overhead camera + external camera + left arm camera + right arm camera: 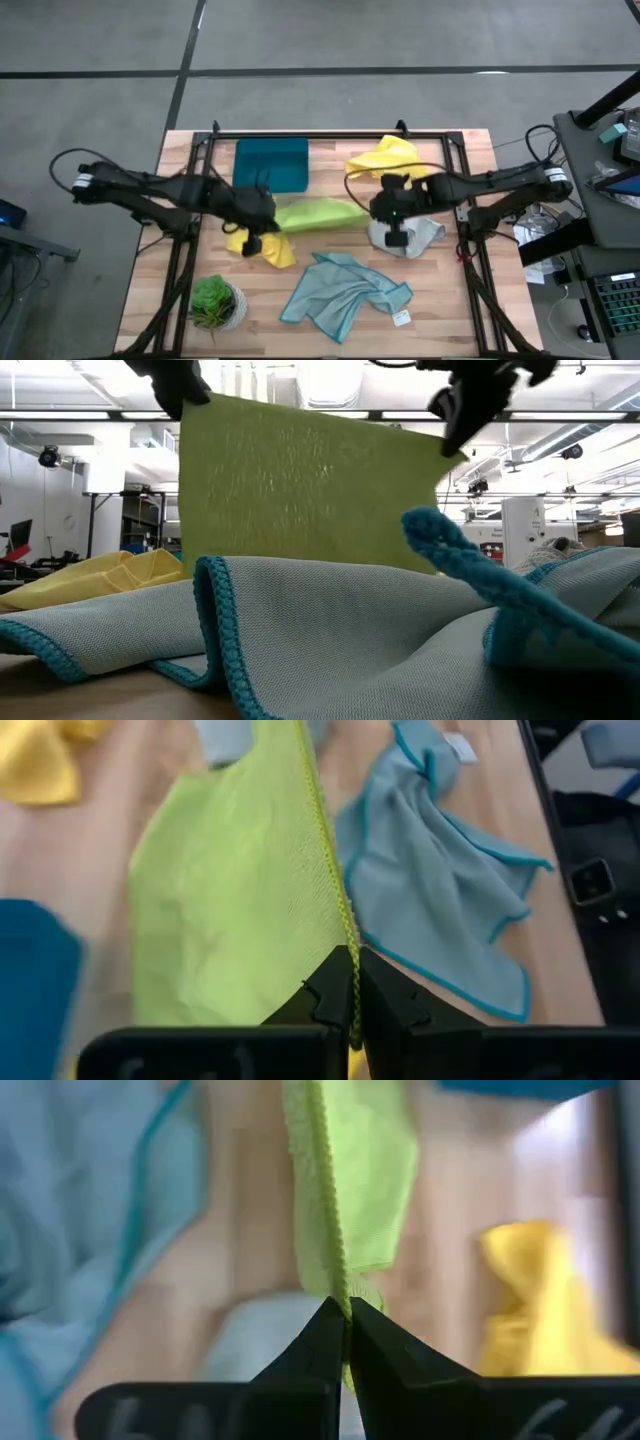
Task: Fold microfiber towels
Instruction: Fold the green microfiber towel
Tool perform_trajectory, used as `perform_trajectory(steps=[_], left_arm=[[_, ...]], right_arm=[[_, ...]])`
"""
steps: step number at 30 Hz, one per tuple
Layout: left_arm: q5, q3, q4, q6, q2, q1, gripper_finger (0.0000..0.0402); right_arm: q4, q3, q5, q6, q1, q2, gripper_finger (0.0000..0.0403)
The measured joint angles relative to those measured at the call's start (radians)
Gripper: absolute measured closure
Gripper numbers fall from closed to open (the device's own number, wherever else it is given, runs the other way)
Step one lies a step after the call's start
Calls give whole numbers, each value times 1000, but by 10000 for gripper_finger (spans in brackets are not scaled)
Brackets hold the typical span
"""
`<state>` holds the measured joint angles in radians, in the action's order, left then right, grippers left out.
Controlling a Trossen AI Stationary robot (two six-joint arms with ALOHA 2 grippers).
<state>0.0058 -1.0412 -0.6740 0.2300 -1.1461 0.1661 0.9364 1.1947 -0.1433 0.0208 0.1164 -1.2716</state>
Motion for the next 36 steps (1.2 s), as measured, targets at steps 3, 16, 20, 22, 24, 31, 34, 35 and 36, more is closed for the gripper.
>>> perform_trajectory(steps=[3,16,20,22,24,31,34,35,36], left_arm=[[3,15,51,51,-62,57,402],[267,11,209,179,-350,178,402],[338,12,211,192,-398,184,402],[344,12,212,185,-402,184,402],[345,13,211,179,-398,182,402],[313,17,152,173,-350,147,402],[248,21,87,160,-342,125,402],[224,21,84,153,-342,117,402],[213,24,80,143,-342,107,402]], right_arm=[[-12,-49,87,54,49,0,394],[-395,-302,486,214,141,-6,394],[-554,-351,609,255,141,-6,394],[-574,-354,638,260,142,-11,394],[-574,-353,640,261,141,-15,394],[-568,-349,557,259,98,-25,394],[-544,-348,524,257,68,-25,394],[-530,-348,507,257,59,-25,394],[-518,-348,491,255,50,-25,394]])
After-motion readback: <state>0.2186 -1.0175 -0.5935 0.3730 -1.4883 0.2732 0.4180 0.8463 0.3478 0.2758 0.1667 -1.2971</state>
